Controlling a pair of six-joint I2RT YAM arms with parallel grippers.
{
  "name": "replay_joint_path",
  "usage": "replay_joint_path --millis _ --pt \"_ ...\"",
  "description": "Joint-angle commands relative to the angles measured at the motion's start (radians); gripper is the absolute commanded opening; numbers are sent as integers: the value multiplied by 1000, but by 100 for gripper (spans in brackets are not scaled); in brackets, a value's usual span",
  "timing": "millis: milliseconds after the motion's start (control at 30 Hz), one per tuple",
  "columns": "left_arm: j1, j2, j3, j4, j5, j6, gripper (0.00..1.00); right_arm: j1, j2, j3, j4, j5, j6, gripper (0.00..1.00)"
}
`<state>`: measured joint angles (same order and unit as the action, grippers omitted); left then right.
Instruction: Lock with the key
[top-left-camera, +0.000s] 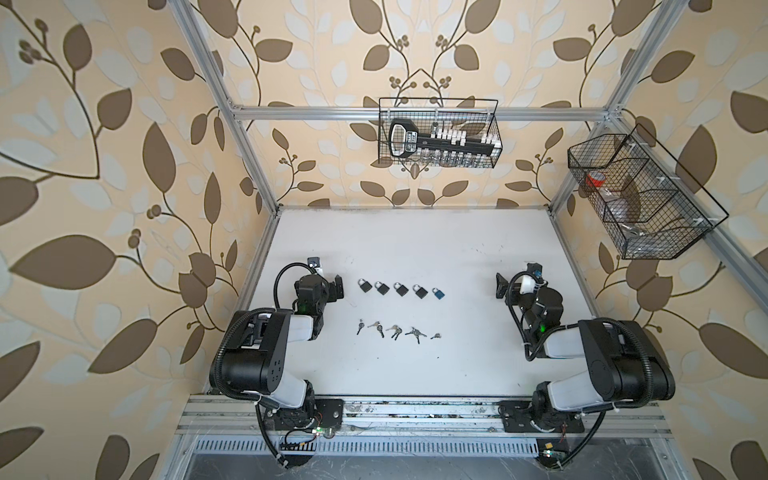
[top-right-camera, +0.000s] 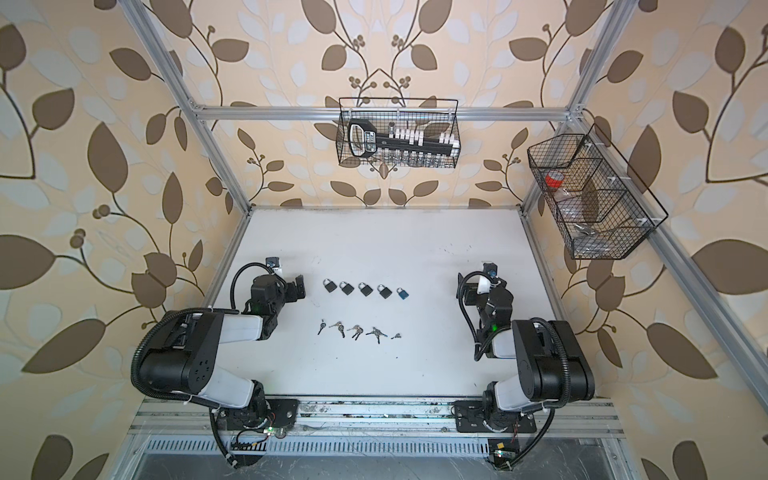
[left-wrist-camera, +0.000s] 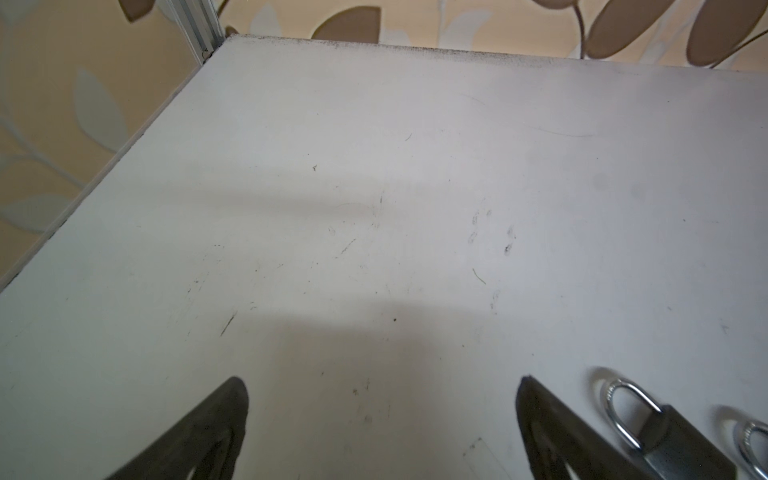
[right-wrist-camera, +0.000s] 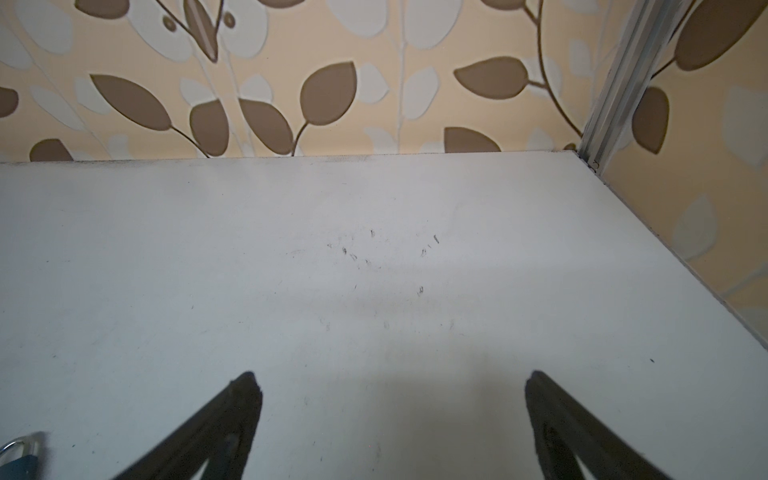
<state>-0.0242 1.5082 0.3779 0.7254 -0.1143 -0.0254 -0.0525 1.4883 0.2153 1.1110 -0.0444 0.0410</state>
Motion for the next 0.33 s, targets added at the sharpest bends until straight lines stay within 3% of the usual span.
replay_joint_path --millis 0,300 --pt "5 -18 8 6 10 -2 99 2 9 22 12 3 13 100" --pt "5 -14 13 0 15 1 99 1 12 25 13 3 13 100"
